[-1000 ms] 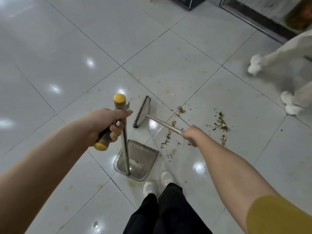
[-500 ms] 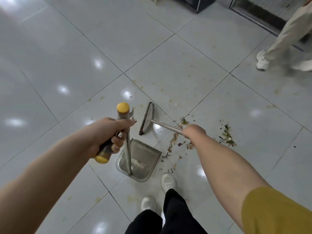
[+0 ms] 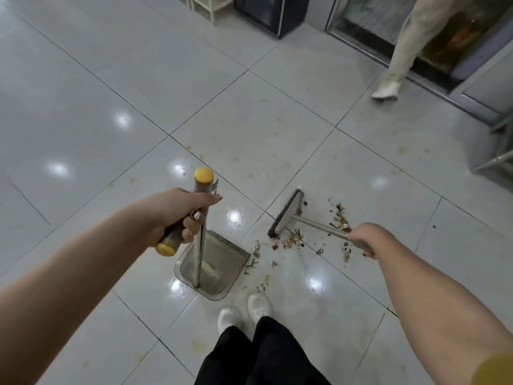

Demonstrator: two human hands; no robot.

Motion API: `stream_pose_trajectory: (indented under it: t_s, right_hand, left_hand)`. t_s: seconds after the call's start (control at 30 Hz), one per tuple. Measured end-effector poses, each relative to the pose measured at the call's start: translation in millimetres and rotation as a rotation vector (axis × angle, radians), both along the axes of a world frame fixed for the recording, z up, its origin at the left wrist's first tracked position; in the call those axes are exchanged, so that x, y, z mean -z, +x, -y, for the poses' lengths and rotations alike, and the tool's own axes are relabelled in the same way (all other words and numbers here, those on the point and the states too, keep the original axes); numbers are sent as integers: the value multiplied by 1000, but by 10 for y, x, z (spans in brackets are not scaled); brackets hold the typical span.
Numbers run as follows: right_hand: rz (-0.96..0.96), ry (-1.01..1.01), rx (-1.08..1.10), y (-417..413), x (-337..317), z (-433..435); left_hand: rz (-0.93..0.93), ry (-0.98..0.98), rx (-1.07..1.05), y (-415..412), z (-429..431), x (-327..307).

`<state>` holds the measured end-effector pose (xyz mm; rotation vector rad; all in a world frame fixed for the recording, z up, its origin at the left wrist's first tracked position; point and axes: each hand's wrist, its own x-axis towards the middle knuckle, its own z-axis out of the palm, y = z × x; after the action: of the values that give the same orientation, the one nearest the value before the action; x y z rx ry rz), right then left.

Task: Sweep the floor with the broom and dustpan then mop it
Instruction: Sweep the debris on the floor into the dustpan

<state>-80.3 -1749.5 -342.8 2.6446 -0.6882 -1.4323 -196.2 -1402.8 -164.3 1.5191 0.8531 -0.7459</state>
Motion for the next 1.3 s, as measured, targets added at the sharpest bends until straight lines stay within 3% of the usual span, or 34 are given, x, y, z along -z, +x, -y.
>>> stream_pose_trajectory:
  t_s: [0.13, 0.27, 0.57, 0.77, 1.1, 1.3]
  right_hand:
    - [-42, 13, 17, 2, -90, 3]
    - [4, 224, 134, -24, -24, -304]
    - [-39, 385, 132, 402, 329, -1040]
    - [-24, 315, 113, 463, 388, -630]
    - [12, 87, 221, -294, 353, 391]
    - [62, 96, 371, -774, 244, 620]
  left_hand:
    - [3, -20, -21, 1, -67, -8]
    - [-9, -34, -45, 64, -115, -3]
    - [-50, -7, -54, 355, -91, 60]
    - [-48, 3, -40, 530, 12, 114]
    - [-18, -2, 139, 428, 346, 45]
    - [10, 30, 181, 195, 360, 1]
